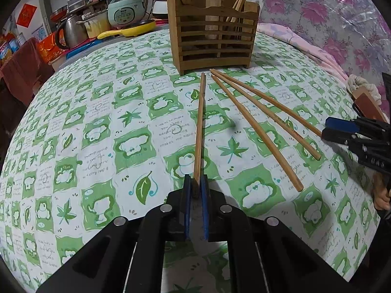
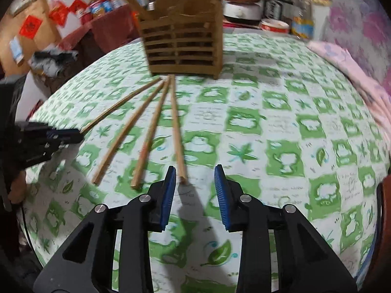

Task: Organize utensils
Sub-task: 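Close the left gripper on one chopstick while the right gripper grips another, then lift both held chopsticks and carry them over the wooden holder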

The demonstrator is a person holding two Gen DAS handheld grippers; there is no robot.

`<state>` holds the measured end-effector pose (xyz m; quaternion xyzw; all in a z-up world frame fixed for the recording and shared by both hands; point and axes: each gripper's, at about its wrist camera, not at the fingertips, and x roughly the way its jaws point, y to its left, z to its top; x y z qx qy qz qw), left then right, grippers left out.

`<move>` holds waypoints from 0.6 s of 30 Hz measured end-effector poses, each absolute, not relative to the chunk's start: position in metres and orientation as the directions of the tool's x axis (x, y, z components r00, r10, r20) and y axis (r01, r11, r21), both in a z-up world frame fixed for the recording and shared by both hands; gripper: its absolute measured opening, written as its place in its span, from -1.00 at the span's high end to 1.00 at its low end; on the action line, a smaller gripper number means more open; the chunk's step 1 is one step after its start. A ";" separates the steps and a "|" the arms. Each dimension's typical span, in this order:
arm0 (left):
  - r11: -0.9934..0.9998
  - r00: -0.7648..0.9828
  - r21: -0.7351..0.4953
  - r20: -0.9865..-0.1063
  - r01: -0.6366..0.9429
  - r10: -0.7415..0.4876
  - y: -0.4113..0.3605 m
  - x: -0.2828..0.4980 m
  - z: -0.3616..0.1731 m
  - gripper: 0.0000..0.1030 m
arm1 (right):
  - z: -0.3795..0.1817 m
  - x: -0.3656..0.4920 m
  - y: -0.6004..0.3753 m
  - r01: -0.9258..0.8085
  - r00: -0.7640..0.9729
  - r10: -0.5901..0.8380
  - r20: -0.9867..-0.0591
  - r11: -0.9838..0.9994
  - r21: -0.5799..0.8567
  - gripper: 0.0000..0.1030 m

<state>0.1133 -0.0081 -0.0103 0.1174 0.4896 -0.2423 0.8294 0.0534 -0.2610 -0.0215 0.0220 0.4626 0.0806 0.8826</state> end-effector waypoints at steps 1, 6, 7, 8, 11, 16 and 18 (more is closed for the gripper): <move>0.852 0.402 -0.042 -0.869 0.522 -0.289 -0.009 0.113 -0.010 0.73 | -0.021 0.052 -0.255 -0.143 0.558 0.162 -0.814 0.985 0.097 0.35; 0.836 0.414 -0.005 -0.867 0.548 -0.276 -0.015 0.106 -0.010 0.53 | -0.027 0.057 -0.244 -0.153 0.525 0.119 -0.843 0.987 0.044 0.72; 0.834 0.416 0.001 -0.867 0.551 -0.274 -0.016 0.104 -0.010 0.56 | -0.027 0.059 -0.245 -0.148 0.522 0.125 -0.844 0.987 0.054 0.78; 0.834 0.415 -0.002 -0.866 0.552 -0.277 -0.016 0.104 -0.010 0.67 | -0.028 0.059 -0.247 -0.143 0.522 0.130 -0.843 0.988 0.063 0.87; 0.834 0.408 -0.032 -0.862 0.550 -0.302 -0.012 0.104 -0.007 0.89 | -0.026 0.058 -0.253 -0.129 0.532 0.147 -0.834 0.987 0.092 0.87; 0.854 0.488 -0.016 -0.815 0.519 -0.312 -0.008 0.101 0.019 0.89 | -0.009 0.050 -0.262 -0.079 0.620 0.123 -0.775 0.992 0.095 0.87; 0.860 0.513 -0.013 -0.798 0.510 -0.316 -0.007 0.101 0.033 0.89 | 0.002 0.048 -0.267 -0.062 0.651 0.123 -0.749 0.992 0.109 0.87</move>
